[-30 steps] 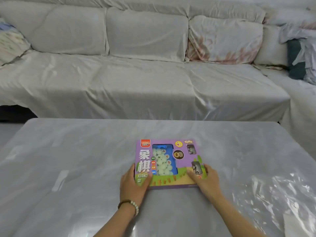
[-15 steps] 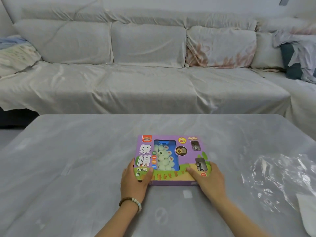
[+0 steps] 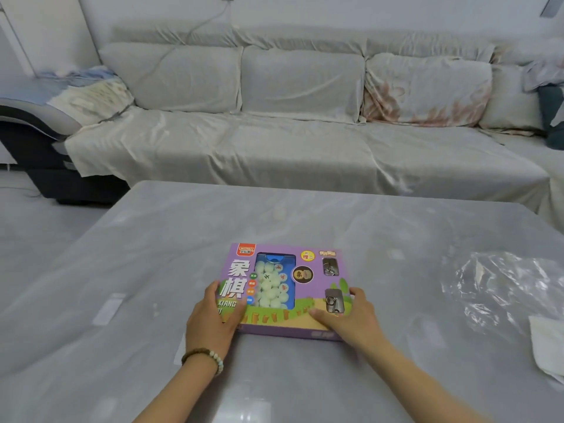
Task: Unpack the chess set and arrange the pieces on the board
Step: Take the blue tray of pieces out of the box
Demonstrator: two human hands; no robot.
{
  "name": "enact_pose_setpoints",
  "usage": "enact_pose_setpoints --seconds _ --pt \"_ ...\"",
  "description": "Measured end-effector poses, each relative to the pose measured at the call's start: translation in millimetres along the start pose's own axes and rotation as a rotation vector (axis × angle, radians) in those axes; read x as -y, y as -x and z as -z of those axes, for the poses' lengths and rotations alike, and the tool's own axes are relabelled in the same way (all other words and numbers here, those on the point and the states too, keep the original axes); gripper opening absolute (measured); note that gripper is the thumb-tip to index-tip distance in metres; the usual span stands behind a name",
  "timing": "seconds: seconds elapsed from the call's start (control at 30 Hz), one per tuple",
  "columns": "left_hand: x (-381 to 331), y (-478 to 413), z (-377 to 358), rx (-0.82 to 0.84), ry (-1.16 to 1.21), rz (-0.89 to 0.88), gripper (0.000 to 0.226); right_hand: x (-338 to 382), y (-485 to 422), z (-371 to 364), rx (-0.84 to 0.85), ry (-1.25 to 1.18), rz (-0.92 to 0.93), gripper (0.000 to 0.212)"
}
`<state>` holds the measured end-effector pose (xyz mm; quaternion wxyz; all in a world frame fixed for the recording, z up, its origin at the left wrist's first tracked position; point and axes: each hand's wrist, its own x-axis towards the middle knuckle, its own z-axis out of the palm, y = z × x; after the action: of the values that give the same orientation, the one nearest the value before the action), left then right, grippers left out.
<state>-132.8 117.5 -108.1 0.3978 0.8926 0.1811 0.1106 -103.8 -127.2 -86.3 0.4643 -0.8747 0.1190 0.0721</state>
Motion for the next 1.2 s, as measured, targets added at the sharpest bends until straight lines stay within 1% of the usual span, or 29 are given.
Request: enact_pose_setpoints --seconds 0.1,0.17,0.2,0.23,0.27,0.33,0.4,0.47,0.53,0.6,0.73,0.8,0.87,0.93,1.03,1.13,1.2 --pt "-1.9 -7.3 18.2 0.108 -0.099 0.049 0.073 12.3 0.0 6.9 0.171 0.001 -0.123 0.093" --pt "-9.1 -11.4 24.4 0.130 -0.278 0.085 0.079 16.1 -2.8 8.9 0.263 0.034 -0.203 0.090" --pt "-13.7 -12.1 22.9 0.109 -0.398 0.058 0.085 16.9 -4.3 8.8 0.298 0.042 -0.219 0.083" --pt "-18.7 -11.7 18.1 0.091 -0.507 -0.008 0.091 19.0 -4.4 8.4 0.318 0.039 -0.231 0.072" --pt "-24.5 -9.7 11.0 0.097 -0.565 -0.092 0.093 21.1 -3.9 7.6 0.327 0.028 -0.234 0.062" --pt "-37.1 -3.3 -5.1 0.189 -0.547 -0.239 0.080 23.3 -3.1 5.4 0.324 -0.014 -0.243 0.049" --pt "-47.3 2.9 -16.3 0.270 -0.558 -0.302 0.069 23.5 -2.1 4.6 0.307 -0.035 -0.257 0.048" --pt "-49.1 6.0 -22.3 0.275 -0.602 -0.306 0.064 21.5 -1.9 7.2 0.295 -0.056 -0.268 0.047" --pt "-46.6 8.1 -25.3 0.278 -0.620 -0.289 0.060 16.7 -2.8 12.0 0.298 -0.096 -0.282 0.036" --pt "-44.5 9.0 -26.1 0.280 -0.634 -0.289 0.059 10.3 -3.3 15.1 0.315 -0.134 -0.302 0.031" --pt "-44.6 7.5 -26.9 0.261 -0.628 -0.276 0.060 3.7 -4.5 16.9 0.371 -0.308 -0.375 0.037" --pt "-43.3 6.8 -27.9 0.247 -0.609 -0.269 0.065 3.7 -4.0 19.5 0.417 -0.435 -0.402 0.036" --pt "-42.6 6.9 -29.1 0.226 -0.607 -0.272 0.077 1.9 -3.5 22.5 0.444 -0.546 -0.405 0.037" --pt "-42.5 7.5 -30.7 0.224 -0.610 -0.270 0.081 -0.6 -1.7 25.3 0.455 -0.581 -0.397 0.036" --pt "-42.8 7.3 -30.9 0.227 -0.600 -0.266 0.095 -7.5 0.4 36.2 0.433 -0.486 -0.344 0.034" --pt "-40.8 6.6 -32.9 0.211 -0.594 -0.259 0.112 -20.1 0.5 60.7 0.335 -0.334 -0.270 0.034" --pt "-40.8 5.6 -35.2 0.196 -0.603 -0.262 0.113 -32.0 1.9 80.4 0.262 -0.223 -0.206 0.038"
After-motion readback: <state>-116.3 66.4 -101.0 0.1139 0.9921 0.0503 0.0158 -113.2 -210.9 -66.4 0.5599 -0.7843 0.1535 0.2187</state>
